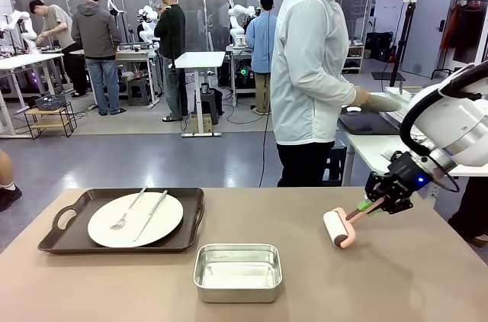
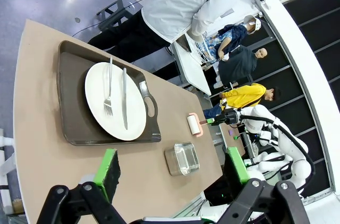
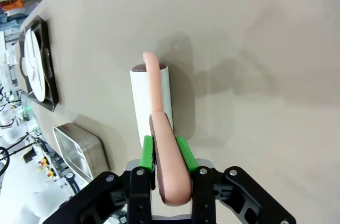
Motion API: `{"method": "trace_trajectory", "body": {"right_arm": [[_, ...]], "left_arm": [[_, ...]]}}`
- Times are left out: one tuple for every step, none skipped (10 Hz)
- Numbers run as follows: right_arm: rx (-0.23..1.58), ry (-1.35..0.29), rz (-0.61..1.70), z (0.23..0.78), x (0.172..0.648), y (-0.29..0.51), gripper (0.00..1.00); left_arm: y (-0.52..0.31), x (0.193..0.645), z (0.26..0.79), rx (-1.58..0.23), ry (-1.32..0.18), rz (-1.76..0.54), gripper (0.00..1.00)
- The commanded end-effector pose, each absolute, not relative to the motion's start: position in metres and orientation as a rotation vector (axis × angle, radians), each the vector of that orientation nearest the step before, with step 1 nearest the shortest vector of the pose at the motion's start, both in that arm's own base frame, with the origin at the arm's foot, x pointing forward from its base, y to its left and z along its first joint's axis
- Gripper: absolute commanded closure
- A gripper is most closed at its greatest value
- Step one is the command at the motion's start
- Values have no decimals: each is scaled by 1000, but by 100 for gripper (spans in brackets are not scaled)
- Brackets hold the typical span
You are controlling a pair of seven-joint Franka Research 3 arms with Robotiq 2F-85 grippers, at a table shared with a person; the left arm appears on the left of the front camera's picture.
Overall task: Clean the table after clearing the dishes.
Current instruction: When the left (or right) Handle tray is removed, use the left hand (or right hand) to clean the left (or right) side of the table with the Lint Roller.
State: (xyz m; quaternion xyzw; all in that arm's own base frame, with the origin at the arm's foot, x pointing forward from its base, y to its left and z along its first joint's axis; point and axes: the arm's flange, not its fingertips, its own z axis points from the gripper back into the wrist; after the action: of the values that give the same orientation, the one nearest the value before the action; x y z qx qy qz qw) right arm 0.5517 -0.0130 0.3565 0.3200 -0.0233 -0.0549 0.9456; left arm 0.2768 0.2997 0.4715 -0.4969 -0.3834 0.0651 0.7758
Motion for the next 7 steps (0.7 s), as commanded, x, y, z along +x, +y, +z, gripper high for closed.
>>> {"method": "trace_trajectory", "body": {"right_arm": [[538,-43,-109,354,540,-30,78],[516,-54,-124,352,534,-42,78],[479,-72,-129,352,531,-52,78],[403,-86,-116,354,529,-61,78],[341,-90,-122,358,528,-70,78],[276,-98,-120,362,528,-76,78],[185,-106,-122,368,528,-80,78]], "left_arm": [[301,275,474,-1076,-836,138,0],[301,275,474,-1076,-836,138,0],[301,275,474,-1076,-836,138,0],[301,275,474,-1076,-836,138,0],[301,275,474,-1076,-836,138,0],[301,275,474,-1076,-836,138,0],[301,275,474,-1076,-836,138,0]]}}
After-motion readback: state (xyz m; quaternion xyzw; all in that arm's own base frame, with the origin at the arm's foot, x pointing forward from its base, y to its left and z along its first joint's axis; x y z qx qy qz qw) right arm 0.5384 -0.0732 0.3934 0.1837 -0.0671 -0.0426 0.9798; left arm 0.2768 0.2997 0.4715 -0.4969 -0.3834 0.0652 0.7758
